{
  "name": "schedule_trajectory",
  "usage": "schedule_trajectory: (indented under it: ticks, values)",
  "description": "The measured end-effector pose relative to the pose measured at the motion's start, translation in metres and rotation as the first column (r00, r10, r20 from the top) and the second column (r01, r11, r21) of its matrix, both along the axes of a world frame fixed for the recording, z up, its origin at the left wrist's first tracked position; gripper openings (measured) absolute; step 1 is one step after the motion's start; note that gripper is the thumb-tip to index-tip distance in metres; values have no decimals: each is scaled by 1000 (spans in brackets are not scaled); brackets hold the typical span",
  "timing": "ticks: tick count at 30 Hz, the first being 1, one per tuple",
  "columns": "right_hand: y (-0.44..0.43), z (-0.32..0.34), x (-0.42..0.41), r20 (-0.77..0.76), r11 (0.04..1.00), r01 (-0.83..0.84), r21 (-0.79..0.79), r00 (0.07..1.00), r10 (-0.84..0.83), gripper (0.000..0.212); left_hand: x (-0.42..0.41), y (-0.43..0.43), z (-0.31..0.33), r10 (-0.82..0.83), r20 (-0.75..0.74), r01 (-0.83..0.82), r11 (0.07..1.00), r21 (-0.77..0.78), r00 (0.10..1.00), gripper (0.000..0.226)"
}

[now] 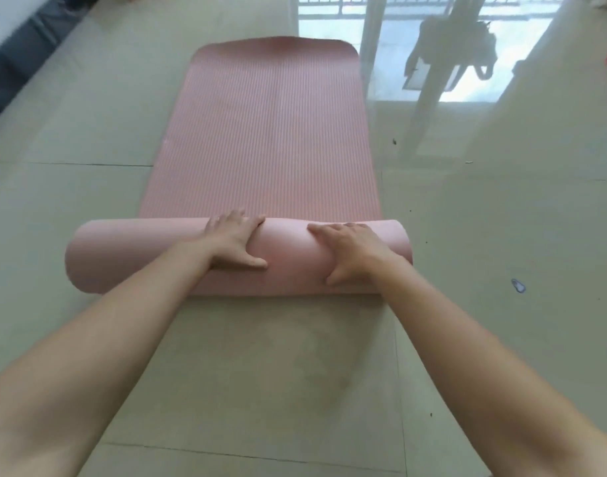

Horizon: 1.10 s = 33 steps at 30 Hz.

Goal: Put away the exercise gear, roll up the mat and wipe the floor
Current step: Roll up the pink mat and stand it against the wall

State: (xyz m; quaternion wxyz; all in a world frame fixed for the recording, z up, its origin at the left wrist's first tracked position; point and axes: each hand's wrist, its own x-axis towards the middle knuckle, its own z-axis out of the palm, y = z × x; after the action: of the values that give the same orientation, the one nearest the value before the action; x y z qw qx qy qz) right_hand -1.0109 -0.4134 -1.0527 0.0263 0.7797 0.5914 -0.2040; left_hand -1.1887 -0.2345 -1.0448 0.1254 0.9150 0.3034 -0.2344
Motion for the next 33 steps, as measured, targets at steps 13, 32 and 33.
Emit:
schedule_trajectory:
  ticks: [13, 32, 33]
  values:
    - [-2, -66, -18, 276, 996, 14, 85, 960, -37, 143, -4, -16, -57, -69, -27, 74, 918, 390, 997, 120]
    - [-24, 24, 15, -29, 1000, -17, -18, 999, 16, 102, 9, -20, 26, -55, -127, 24, 972, -235, 990, 73]
    - [-24, 24, 15, -8, 1000, -13, -1, 1000, 13, 109, 7, -18, 26, -28, -131, -11, 957, -289, 991, 73]
